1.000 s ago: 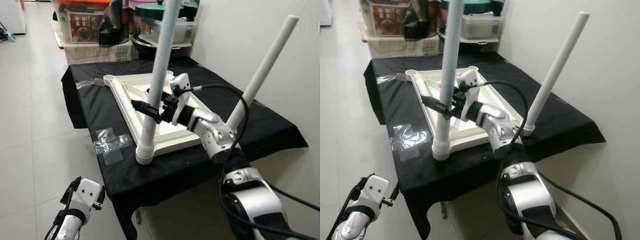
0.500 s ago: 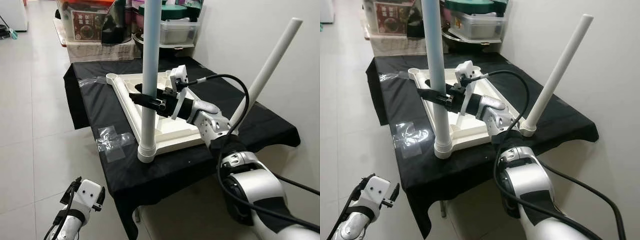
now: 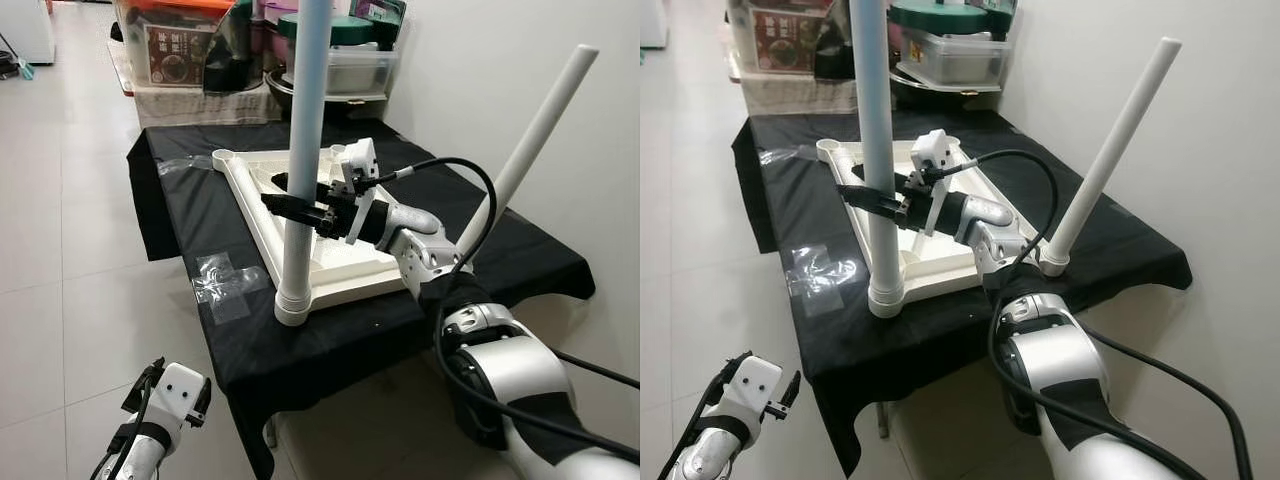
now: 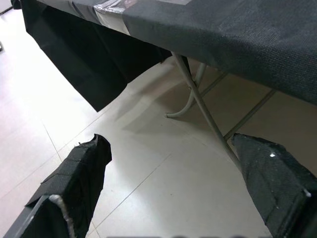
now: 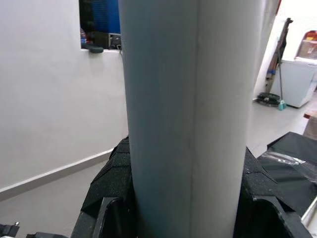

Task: Building children table

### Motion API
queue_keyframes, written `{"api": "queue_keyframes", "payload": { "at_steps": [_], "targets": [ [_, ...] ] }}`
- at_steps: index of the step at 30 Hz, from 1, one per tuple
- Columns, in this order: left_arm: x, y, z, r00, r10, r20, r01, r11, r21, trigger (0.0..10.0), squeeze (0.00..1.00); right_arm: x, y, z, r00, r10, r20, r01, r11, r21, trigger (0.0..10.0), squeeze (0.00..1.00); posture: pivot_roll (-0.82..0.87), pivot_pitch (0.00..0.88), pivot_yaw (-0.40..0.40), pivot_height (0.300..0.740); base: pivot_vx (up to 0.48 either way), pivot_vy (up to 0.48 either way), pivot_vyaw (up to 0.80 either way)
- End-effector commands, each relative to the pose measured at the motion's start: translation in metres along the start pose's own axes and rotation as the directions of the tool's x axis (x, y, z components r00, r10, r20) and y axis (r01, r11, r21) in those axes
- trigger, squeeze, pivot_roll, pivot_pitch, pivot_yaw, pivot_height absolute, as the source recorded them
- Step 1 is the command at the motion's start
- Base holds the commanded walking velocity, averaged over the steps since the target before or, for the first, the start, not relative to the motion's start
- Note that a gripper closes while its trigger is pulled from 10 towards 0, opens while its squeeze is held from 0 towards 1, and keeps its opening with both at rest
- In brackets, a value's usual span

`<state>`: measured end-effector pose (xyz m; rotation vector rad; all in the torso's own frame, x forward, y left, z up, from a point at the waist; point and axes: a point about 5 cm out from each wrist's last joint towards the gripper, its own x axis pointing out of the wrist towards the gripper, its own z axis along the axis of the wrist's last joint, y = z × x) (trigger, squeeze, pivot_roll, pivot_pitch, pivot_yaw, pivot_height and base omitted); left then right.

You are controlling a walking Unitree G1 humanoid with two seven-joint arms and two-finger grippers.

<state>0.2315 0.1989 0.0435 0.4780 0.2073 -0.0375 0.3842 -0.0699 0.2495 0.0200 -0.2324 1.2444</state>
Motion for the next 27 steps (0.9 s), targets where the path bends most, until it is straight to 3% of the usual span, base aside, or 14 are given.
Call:
{"api": "queue_keyframes", "payload": {
  "at_steps": [1,7,14,16,18,20,21,22,23,24,27],
  "targets": [
    [0.0,-0.008,-0.001,1.0,-0.022,0.003,0.022,1.0,0.002,10.0,0.0,-0.011,0.001,-0.023,0.997,-0.027,-0.065,0.031,0.997,0.07,0.0,0.0,0.12,0.0,-0.169,0.74,0.0,0.0,0.0],
    [-0.001,-0.008,-0.002,1.0,-0.026,0.001,0.026,1.0,0.004,10.0,0.0,-0.018,0.0,-0.033,0.997,-0.056,-0.054,0.064,0.986,0.155,0.0,0.0,0.12,0.0,-0.17,0.74,0.0,0.0,0.0],
    [-0.002,-0.008,-0.002,1.0,-0.024,0.0,0.024,1.0,0.004,10.0,0.0,-0.019,-0.001,-0.046,0.98,-0.166,-0.107,0.183,0.968,0.169,0.0,0.0,0.13,0.0,-0.172,0.74,0.0,0.0,0.0],
    [-0.004,-0.007,-0.004,1.0,-0.022,-0.006,0.022,1.0,0.003,10.0,0.0,-0.018,0.0,-0.064,0.922,-0.326,-0.209,0.364,0.914,0.181,0.0,0.0,0.12,0.0,-0.167,0.74,0.0,0.0,0.0],
    [-0.004,-0.007,-0.004,1.0,-0.022,-0.008,0.022,1.0,0.003,10.0,0.0,-0.018,0.0,-0.07,0.898,-0.367,-0.24,0.413,0.893,0.179,0.0,0.0,0.12,0.0,-0.167,0.74,0.0,0.0,0.0],
    [-0.004,-0.005,-0.005,1.0,-0.02,-0.011,0.02,1.0,0.004,10.0,0.0,-0.016,0.006,-0.088,0.817,-0.473,-0.33,0.539,0.83,0.145,0.0,0.0,0.11,0.0,-0.156,0.74,0.0,0.0,0.0],
    [-0.004,-0.005,-0.005,1.0,-0.018,-0.011,0.018,1.0,0.005,10.0,0.0,-0.015,0.009,-0.096,0.764,-0.536,-0.359,0.607,0.785,0.119,0.0,0.0,0.11,0.0,-0.156,0.74,0.0,0.0,0.0],
    [-0.004,-0.004,-0.005,1.0,-0.016,-0.011,0.016,1.0,0.005,10.0,0.0,-0.015,0.012,-0.106,0.675,-0.626,-0.39,0.712,0.692,0.122,0.0,0.0,0.11,0.0,-0.154,0.74,0.0,0.0,0.0],
    [-0.004,-0.004,-0.005,1.0,-0.016,-0.011,0.016,1.0,0.005,10.0,0.0,-0.015,0.012,-0.106,0.675,-0.626,-0.39,0.712,0.692,0.122,0.0,0.0,0.11,0.0,-0.154,0.74,0.0,0.0,0.0],
    [-0.003,-0.003,-0.004,1.0,-0.012,-0.011,0.012,1.0,0.004,10.0,0.0,-0.012,0.022,-0.118,0.555,-0.716,-0.424,0.818,0.562,0.123,0.0,0.0,0.11,0.0,-0.148,0.74,0.0,0.0,0.0],
    [-0.002,-0.003,-0.004,1.0,-0.012,-0.01,0.012,1.0,0.003,10.0,0.0,-0.007,0.031,-0.123,0.527,-0.736,-0.425,0.837,0.537,0.11,0.0,0.0,0.11,0.0,-0.143,0.74,0.0,0.0,0.0]
  ]
}}
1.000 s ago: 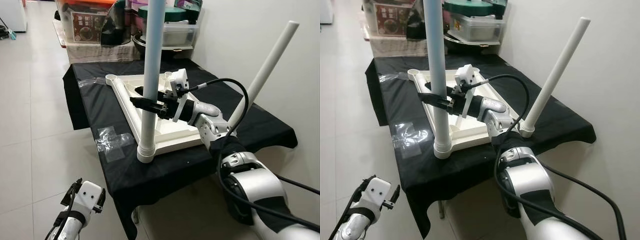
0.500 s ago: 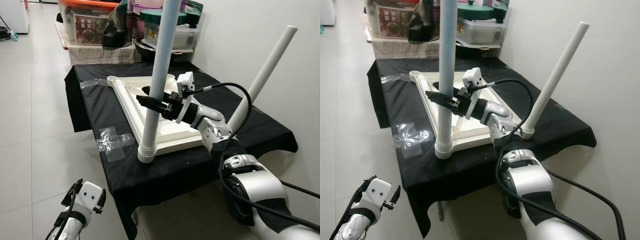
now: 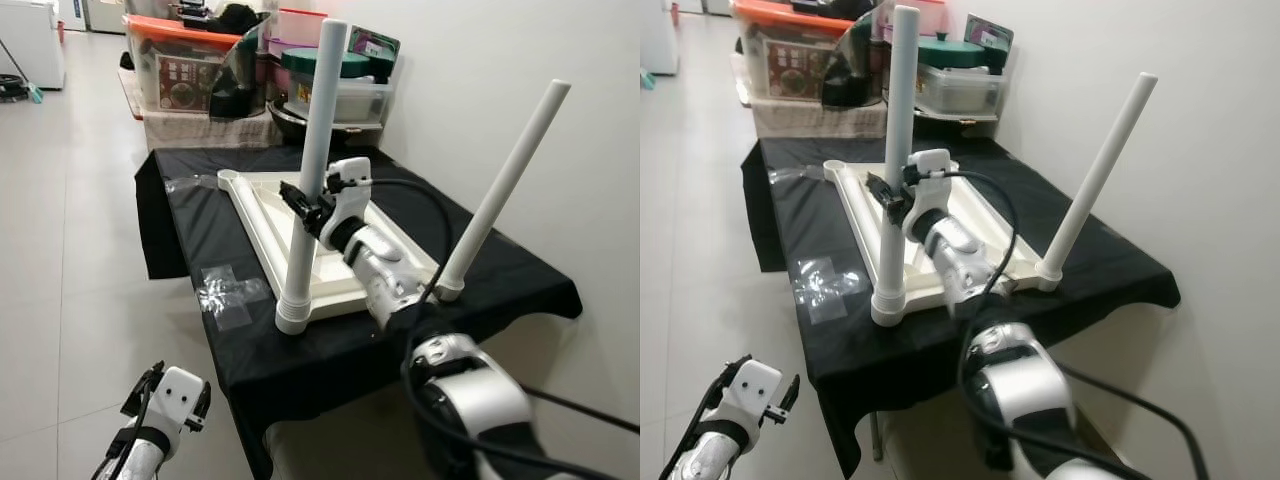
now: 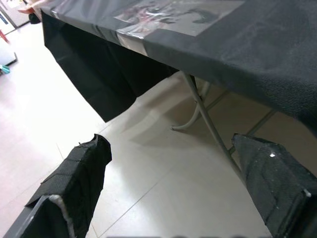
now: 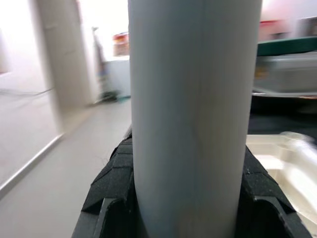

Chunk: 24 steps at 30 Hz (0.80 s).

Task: Building children table

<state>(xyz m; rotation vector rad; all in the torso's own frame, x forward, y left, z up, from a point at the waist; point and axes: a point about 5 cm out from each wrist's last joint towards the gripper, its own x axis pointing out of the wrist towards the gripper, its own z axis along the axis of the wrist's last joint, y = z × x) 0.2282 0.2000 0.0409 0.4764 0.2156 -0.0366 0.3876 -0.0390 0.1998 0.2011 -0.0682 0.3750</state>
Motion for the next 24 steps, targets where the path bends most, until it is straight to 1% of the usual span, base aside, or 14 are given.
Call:
{"api": "queue_keyframes", "payload": {
  "at_steps": [1,3,4,6,8,10,13,19,21,24],
  "targets": [
    [0.001,-0.003,0.0,1.0,-0.011,-0.001,0.011,1.0,0.003,10.0,0.0,-0.027,-0.01,-0.075,0.941,-0.116,-0.317,0.124,0.992,0.005,0.0,0.0,0.11,0.0,-0.144,0.74,0.0,0.0,0.0],
    [0.001,-0.003,0.0,1.0,-0.013,0.0,0.013,1.0,0.003,10.0,0.0,-0.029,-0.002,-0.078,0.939,-0.135,-0.317,0.146,0.989,0.008,0.0,0.0,0.11,0.0,-0.145,0.74,0.0,0.0,0.0],
    [0.001,-0.003,0.0,1.0,-0.013,0.0,0.013,1.0,0.003,10.0,0.0,-0.029,-0.002,-0.078,0.939,-0.135,-0.317,0.146,0.989,0.008,0.0,0.0,0.11,0.0,-0.145,0.74,0.0,0.0,0.0],
    [0.001,-0.003,0.0,1.0,-0.013,0.0,0.013,1.0,0.004,10.0,0.0,-0.03,0.0,-0.078,0.934,-0.174,-0.312,0.187,0.982,0.01,0.0,0.0,0.11,0.0,-0.145,0.74,0.0,0.0,0.0],
    [0.002,-0.002,0.0,1.0,-0.009,-0.001,0.009,1.0,0.003,10.0,0.0,-0.03,0.0,-0.076,0.932,-0.19,-0.308,0.201,0.979,0.006,0.0,0.0,0.11,0.0,-0.148,0.74,0.0,0.0,0.0],
    [0.001,-0.002,-0.001,1.0,-0.003,-0.003,0.003,1.0,0.001,10.0,0.0,-0.03,-0.004,-0.071,0.931,-0.226,-0.287,0.231,0.973,-0.019,0.0,0.0,0.11,0.0,-0.152,0.74,0.0,0.0,0.0],
    [0.001,-0.002,-0.002,1.0,0.001,-0.006,-0.001,1.0,-0.001,10.0,0.0,-0.03,-0.004,-0.067,0.928,-0.256,-0.272,0.255,0.966,-0.04,0.0,0.0,0.11,0.0,-0.154,0.74,0.0,0.0,0.0],
    [0.002,-0.005,-0.001,1.0,-0.001,-0.006,0.001,1.0,-0.008,10.0,0.0,-0.032,0.001,-0.058,0.934,-0.275,-0.226,0.271,0.961,-0.053,0.0,0.0,0.11,0.0,-0.148,0.74,0.0,0.0,0.0],
    [0.002,-0.005,-0.001,1.0,-0.001,-0.006,0.001,1.0,-0.008,10.0,0.0,-0.032,0.001,-0.058,0.934,-0.277,-0.226,0.272,0.961,-0.053,0.0,0.0,0.11,0.0,-0.148,0.74,0.0,0.0,0.0],
    [0.002,-0.004,-0.001,1.0,0.0,-0.006,0.0,1.0,-0.005,10.0,0.0,-0.034,0.002,-0.055,0.94,-0.278,-0.199,0.272,0.96,-0.057,0.0,0.0,0.11,0.0,-0.147,0.74,0.0,0.0,0.0]
  ]
}}
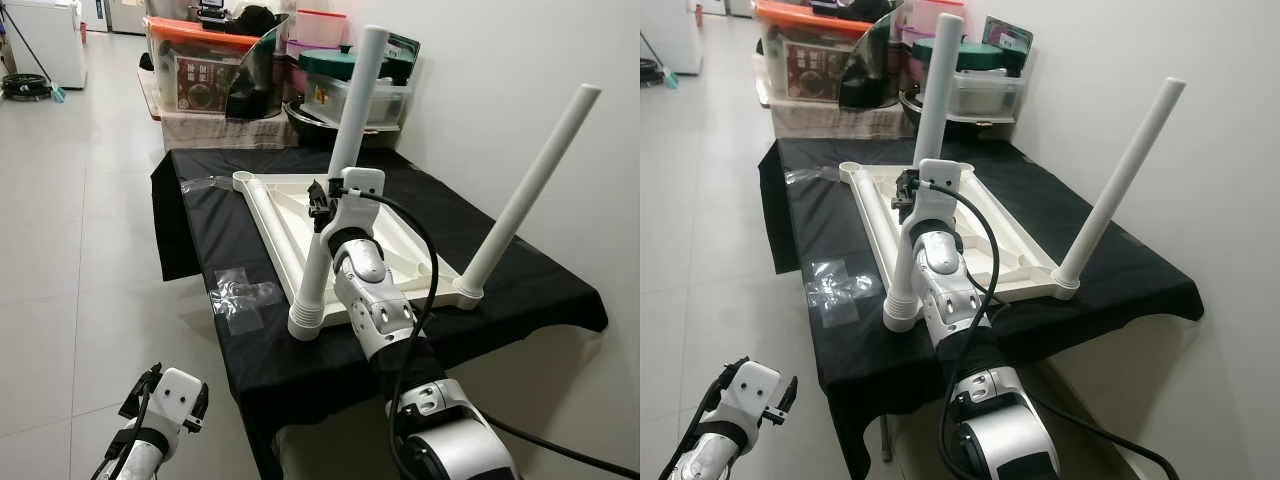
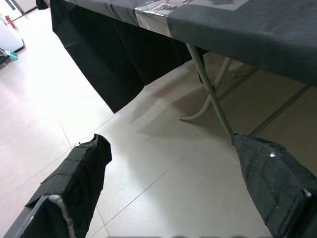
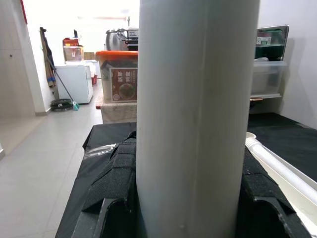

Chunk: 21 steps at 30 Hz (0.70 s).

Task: Building children table

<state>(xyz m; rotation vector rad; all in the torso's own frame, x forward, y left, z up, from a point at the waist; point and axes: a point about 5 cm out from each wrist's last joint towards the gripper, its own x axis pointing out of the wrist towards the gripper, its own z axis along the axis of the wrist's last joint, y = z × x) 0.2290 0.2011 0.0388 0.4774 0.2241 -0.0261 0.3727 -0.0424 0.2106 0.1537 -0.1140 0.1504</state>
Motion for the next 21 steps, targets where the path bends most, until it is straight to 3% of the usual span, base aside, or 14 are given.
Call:
{"api": "queue_keyframes", "payload": {
  "at_steps": [1,8,21],
  "targets": [
    [0.002,-0.002,0.0,1.0,-0.006,0.004,0.006,1.0,-0.001,10.0,0.0,-0.026,-0.002,-0.064,0.97,-0.035,-0.239,0.038,0.999,0.008,0.0,0.0,0.11,0.0,-0.145,0.74,0.0,0.0,0.0],
    [0.002,-0.001,0.0,1.0,-0.005,0.003,0.005,1.0,0.002,10.0,0.0,-0.034,0.002,-0.062,0.979,0.072,-0.192,-0.064,0.997,0.052,0.0,0.0,0.1,0.0,-0.144,0.74,0.0,0.0,0.0],
    [0.001,-0.001,-0.003,1.0,-0.007,-0.003,0.007,1.0,0.008,10.0,0.0,-0.05,-0.035,-0.063,0.978,0.145,-0.149,-0.135,0.988,0.078,0.0,0.0,0.09,0.0,-0.134,0.74,0.0,0.0,0.0]
  ]
}}
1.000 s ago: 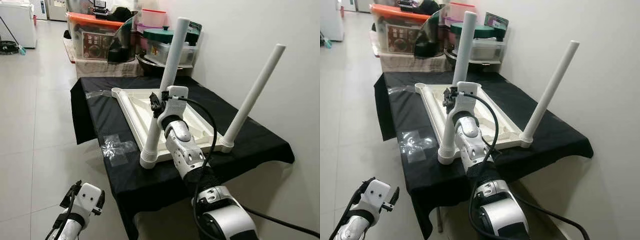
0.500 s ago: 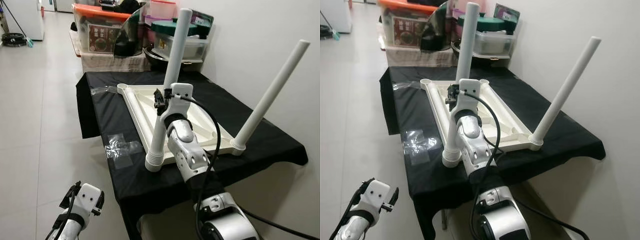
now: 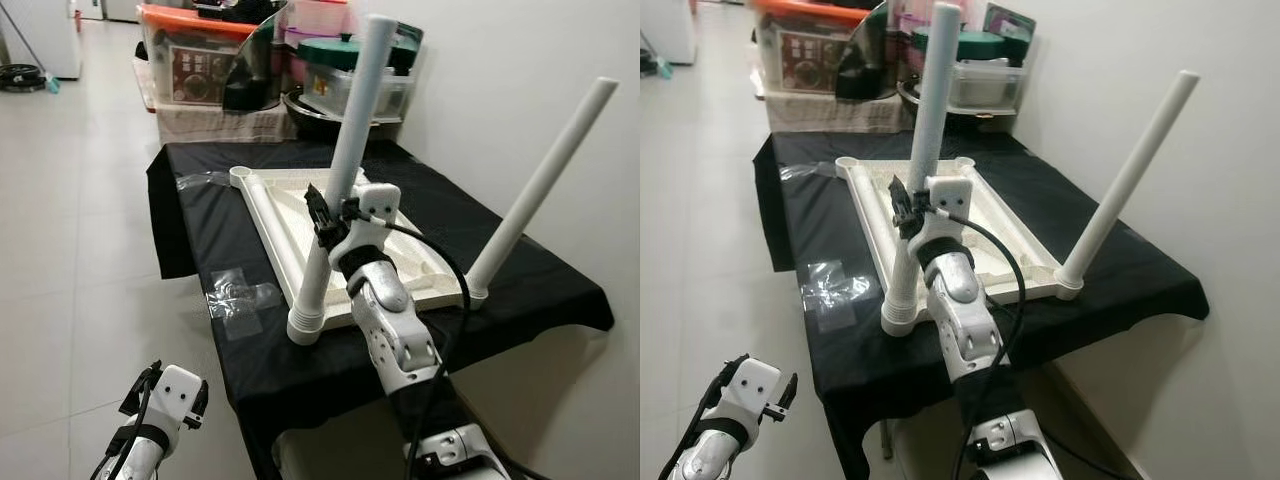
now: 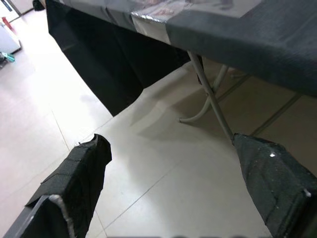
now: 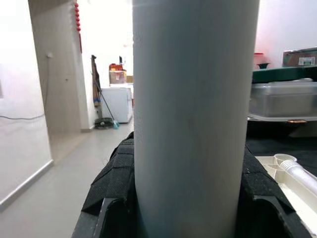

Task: Building children table

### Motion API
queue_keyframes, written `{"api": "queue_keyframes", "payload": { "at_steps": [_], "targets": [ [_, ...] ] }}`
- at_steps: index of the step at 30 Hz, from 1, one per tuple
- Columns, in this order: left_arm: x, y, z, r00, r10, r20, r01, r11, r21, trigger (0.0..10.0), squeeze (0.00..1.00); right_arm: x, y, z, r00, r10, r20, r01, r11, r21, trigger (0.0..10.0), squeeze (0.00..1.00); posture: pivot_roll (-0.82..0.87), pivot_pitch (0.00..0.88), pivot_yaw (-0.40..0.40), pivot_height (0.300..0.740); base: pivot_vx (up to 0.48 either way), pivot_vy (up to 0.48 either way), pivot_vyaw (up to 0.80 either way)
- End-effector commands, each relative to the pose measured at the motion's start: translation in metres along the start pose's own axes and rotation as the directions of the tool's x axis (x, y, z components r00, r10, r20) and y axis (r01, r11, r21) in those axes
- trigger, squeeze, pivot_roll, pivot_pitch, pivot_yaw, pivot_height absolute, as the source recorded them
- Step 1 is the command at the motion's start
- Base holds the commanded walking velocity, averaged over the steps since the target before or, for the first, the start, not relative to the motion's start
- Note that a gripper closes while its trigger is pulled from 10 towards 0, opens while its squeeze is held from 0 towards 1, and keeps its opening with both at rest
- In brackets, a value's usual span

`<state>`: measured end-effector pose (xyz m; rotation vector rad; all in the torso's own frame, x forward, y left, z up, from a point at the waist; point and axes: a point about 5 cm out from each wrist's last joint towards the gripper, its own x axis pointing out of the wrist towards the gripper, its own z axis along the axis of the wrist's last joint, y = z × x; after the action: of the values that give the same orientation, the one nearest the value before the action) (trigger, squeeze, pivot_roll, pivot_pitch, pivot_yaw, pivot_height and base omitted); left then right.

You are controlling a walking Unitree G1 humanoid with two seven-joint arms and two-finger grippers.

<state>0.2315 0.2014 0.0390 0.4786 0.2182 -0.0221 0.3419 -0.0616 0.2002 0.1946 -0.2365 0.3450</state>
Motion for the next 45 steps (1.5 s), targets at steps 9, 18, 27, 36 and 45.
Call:
{"api": "queue_keyframes", "payload": {
  "at_steps": [9,18,27,36,45],
  "targets": [
    [0.003,-0.004,-0.002,1.0,-0.021,-0.002,0.021,1.0,0.011,10.0,0.0,-0.027,-0.016,-0.057,0.961,-0.012,-0.275,0.023,0.999,0.039,0.0,0.0,0.08,0.0,-0.131,0.74,0.0,0.0,0.0],
    [0.002,-0.002,-0.005,1.0,-0.015,-0.01,0.015,1.0,0.015,10.0,0.0,-0.024,-0.006,-0.054,0.951,0.112,-0.288,-0.104,0.994,0.043,0.0,0.0,0.09,0.0,-0.143,0.74,0.0,0.0,0.0],
    [0.002,-0.004,-0.005,1.0,-0.015,-0.01,0.015,1.0,0.014,10.0,0.0,-0.019,-0.001,-0.051,0.936,0.187,-0.297,-0.187,0.982,0.028,0.0,0.0,0.09,0.0,-0.147,0.74,0.0,0.0,0.0],
    [0.002,-0.004,-0.006,1.0,-0.018,-0.015,0.018,1.0,0.019,10.0,0.0,-0.012,-0.003,-0.051,0.891,0.29,-0.349,-0.299,0.954,0.028,10.0,0.0,0.09,0.0,-0.148,0.74,0.0,0.0,0.0],
    [0.003,-0.004,-0.007,1.0,-0.02,-0.013,0.02,1.0,0.024,10.0,0.0,-0.003,-0.02,-0.037,0.865,0.34,-0.368,-0.375,0.927,-0.027,10.0,0.0,0.08,0.0,-0.153,0.74,0.0,0.0,0.0]
  ]
}}
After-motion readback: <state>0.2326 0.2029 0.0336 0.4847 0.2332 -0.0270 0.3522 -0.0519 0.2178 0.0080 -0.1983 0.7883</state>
